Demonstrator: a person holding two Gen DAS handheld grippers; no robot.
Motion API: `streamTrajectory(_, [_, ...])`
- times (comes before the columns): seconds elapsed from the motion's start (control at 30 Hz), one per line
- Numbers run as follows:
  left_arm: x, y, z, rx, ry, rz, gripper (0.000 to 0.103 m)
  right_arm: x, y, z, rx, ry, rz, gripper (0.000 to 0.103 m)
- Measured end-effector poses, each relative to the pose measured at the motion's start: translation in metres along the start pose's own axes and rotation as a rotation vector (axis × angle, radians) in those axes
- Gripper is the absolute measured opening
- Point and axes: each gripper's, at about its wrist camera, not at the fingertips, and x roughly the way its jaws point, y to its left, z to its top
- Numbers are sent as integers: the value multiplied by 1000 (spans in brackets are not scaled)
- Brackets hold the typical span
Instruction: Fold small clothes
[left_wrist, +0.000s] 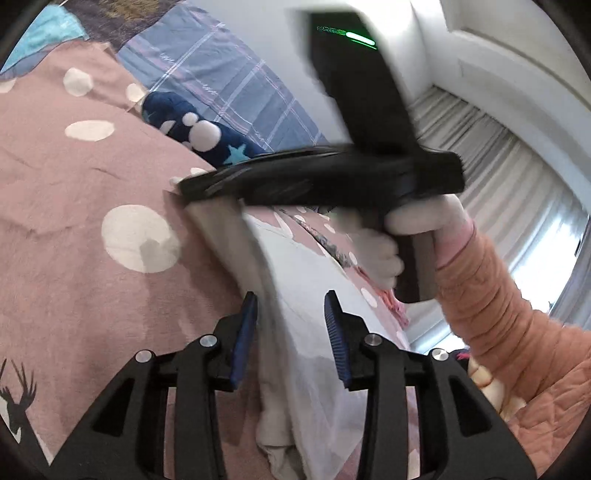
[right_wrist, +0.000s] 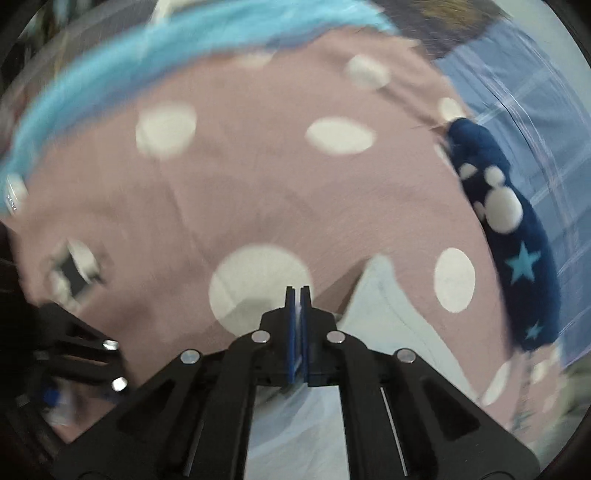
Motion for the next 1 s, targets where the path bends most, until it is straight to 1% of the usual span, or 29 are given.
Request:
streamTrajectory(0.03, [0,4,1,-16,2,9,41,-10,-12,-4,52,-41,55,2])
streamTrajectory(0.1, [1,12,1,-60,8,29,42,-22,-33,-11,118,-108,139,1])
streamTrajectory(0.17, [4,18,1,-93,26,30,43,-27,-46,-17,159,-147,190,1])
streamTrajectory(0.23, [14,23,1,-118,67,20,45,-30,-55,-23,201,-175,225,1])
streamTrajectory(0.3, [22,23,2,-115,100,-4,45,-34,-57,-26,213,-201,255,1])
streamTrajectory(0.37, [25,16,2,-77,125,-42,44,-38,-59,-28,230,-230,282,1])
streamTrajectory(0.47, [27,-2,1,19,143,-97,28,-44,-62,-30,263,-262,318,0])
streamTrajectory(0.5, [25,-11,-1,63,138,-83,28,-47,-63,-30,269,-279,307,0])
streamTrajectory(0.53, [24,-14,-1,80,132,-63,28,-49,-64,-29,278,-294,283,4])
streamTrajectory(0.57, [22,-12,-1,71,128,-33,28,-52,-68,-30,300,-304,263,4])
streamTrajectory(0.6, [21,-6,0,48,131,-4,28,-55,-70,-31,309,-309,245,5])
streamTrajectory(0.67, [20,14,1,-30,158,93,28,-60,-68,-41,286,-295,162,5])
streamTrajectory(0.7, [21,23,0,-73,174,105,28,-60,-65,-47,272,-284,147,5])
streamTrajectory(0.73, [20,29,-2,-102,173,88,26,-60,-58,-59,247,-260,141,5])
streamTrajectory(0.77, [19,30,-1,-106,177,90,26,-58,-53,-68,232,-243,142,5])
streamTrajectory(0.87, [19,19,-1,-45,190,149,26,-53,-34,-106,209,-194,169,7])
streamTrajectory(0.9, [19,17,-1,-38,190,153,26,-52,-28,-120,214,-188,183,8])
streamTrajectory(0.93, [19,17,0,-38,191,147,27,-53,-22,-130,220,-189,198,9])
streamTrajectory(0.97, [19,18,1,-49,194,137,29,-57,-13,-148,226,-201,226,10])
streamTrajectory(1.0, [20,24,7,-89,189,108,36,-62,-3,-163,218,-218,235,14])
